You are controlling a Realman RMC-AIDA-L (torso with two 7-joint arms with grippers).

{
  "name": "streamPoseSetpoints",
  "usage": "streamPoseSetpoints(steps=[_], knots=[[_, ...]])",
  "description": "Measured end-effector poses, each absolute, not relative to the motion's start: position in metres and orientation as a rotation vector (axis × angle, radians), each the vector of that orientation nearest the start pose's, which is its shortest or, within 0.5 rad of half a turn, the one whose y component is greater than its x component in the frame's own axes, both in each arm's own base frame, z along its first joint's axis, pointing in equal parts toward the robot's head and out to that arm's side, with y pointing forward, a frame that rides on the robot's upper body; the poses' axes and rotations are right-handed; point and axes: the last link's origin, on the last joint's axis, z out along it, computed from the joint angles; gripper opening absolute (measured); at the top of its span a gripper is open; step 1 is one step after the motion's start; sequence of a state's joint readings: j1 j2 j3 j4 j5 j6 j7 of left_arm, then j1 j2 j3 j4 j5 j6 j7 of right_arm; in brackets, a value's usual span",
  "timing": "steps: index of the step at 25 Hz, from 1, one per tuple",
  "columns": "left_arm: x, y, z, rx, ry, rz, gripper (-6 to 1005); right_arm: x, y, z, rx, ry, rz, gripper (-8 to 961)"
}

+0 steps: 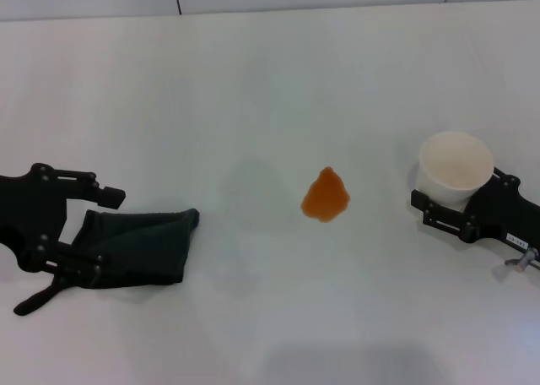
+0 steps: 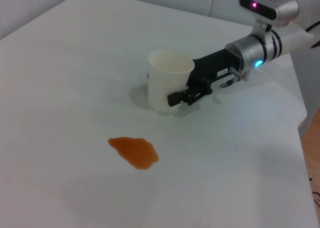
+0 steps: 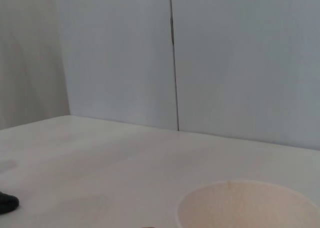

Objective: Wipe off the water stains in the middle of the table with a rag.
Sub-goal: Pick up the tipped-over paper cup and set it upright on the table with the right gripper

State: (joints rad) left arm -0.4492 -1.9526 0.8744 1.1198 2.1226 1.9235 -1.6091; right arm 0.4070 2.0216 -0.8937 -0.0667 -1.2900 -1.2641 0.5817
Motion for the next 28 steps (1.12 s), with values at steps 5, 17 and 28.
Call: streamPoseSetpoints(steps=[5, 17, 28], knots=[[-0.251, 0.299, 0.081, -3.061, -0.416, -0.200, 768, 0.343, 0.282, -0.041, -2.242, 0.562, 0.666, 865], [-0.252, 0.299, 0.082, -3.062, -0.417, -0.194, 763, 0.348, 0.280, -0.037, -2.245, 0.569, 0.652, 864], [-0.252, 0.299, 0.083, -3.058, -0.418, -0.195, 758, 0.357, 0.271, -0.025, -2.253, 0.561, 0.634, 863]])
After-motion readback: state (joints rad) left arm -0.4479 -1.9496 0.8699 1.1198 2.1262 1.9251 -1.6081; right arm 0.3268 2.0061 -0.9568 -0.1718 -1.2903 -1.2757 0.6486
